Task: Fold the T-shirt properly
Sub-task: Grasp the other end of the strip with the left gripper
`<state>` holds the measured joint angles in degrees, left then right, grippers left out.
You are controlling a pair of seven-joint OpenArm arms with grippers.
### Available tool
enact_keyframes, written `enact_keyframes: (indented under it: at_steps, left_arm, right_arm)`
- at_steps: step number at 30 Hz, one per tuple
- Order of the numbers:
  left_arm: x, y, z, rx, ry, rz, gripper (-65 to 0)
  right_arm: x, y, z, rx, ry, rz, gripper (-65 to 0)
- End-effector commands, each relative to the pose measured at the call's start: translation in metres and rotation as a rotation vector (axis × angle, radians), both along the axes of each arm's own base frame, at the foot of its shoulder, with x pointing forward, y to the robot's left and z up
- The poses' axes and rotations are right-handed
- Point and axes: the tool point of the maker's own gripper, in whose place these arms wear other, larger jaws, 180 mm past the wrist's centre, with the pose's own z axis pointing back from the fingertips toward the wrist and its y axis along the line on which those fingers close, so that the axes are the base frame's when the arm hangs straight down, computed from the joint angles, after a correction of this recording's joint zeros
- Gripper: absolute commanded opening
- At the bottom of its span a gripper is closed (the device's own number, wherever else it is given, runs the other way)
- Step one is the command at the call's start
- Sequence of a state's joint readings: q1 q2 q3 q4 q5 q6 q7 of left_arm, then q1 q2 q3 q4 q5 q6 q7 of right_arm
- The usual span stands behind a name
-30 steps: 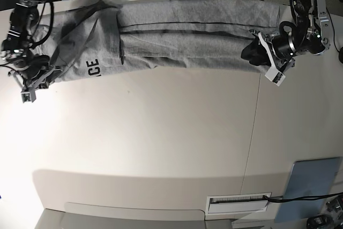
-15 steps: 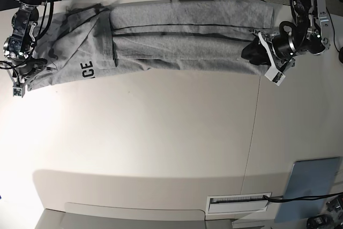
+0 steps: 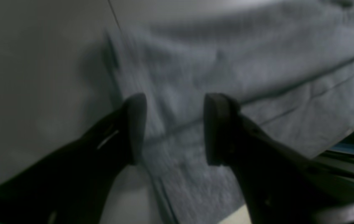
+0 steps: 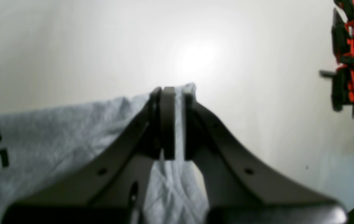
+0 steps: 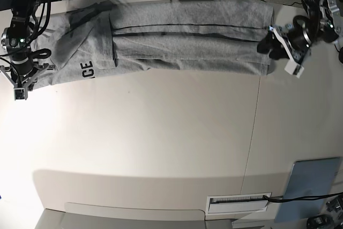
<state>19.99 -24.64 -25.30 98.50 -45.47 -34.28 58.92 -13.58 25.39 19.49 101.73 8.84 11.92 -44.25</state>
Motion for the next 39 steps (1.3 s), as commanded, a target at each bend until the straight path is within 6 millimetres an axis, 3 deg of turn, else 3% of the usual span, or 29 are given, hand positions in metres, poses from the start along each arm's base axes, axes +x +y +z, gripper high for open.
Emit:
enact_keyframes:
  at_steps: [1,4,11,15,23,25,29,34,39]
  left_arm:
    - [0.007,0.006,0.007,0.003,-0.041,0.025,-33.1]
    - [0.009,0.019,-0.002,0.036,-0.037,0.092,-33.1]
    - [0.001,0.022,-0.026,-0.02,0.033,0.169,-33.1]
    - [-0.013,0.009,-0.037,-0.154,0.095,0.164,-33.1]
    - [-0.022,-0.013,-0.029,-0.305,0.125,0.119,-33.6]
    - [-0.02,-0.012,-0.028,-0.308,0.114,0.13,-39.7]
    - [-0.015,-0.007,-0.03,-0.277,0.087,0.144,-65.0]
    - [-0.003,0.026,-0.042,-0.122,0.099,0.259,-65.0]
    - [0.013,0.052,-0.034,0.029,0.069,0.221,-65.0]
  right_arm:
    - [0.006,-0.001,0.017,-0.019,-0.046,0.018,-60.8]
    - [0.0,0.009,0.017,0.002,-0.04,0.038,-60.8]
    - [-0.01,0.012,0.013,-0.004,-0.003,0.042,-60.8]
    - [-0.011,0.012,0.012,-0.003,0.008,0.037,-60.8]
    - [-0.013,0.011,0.01,-0.002,0.02,0.032,-60.8]
    - [-0.014,0.01,0.009,-0.001,0.03,0.027,-60.8]
    - [-0.015,0.01,0.008,0.0,0.036,0.025,-60.8]
    - [-0.015,0.014,0.013,-0.005,0.033,0.031,-60.8]
    - [-0.02,0.027,0.024,-0.023,0.019,0.071,-60.8]
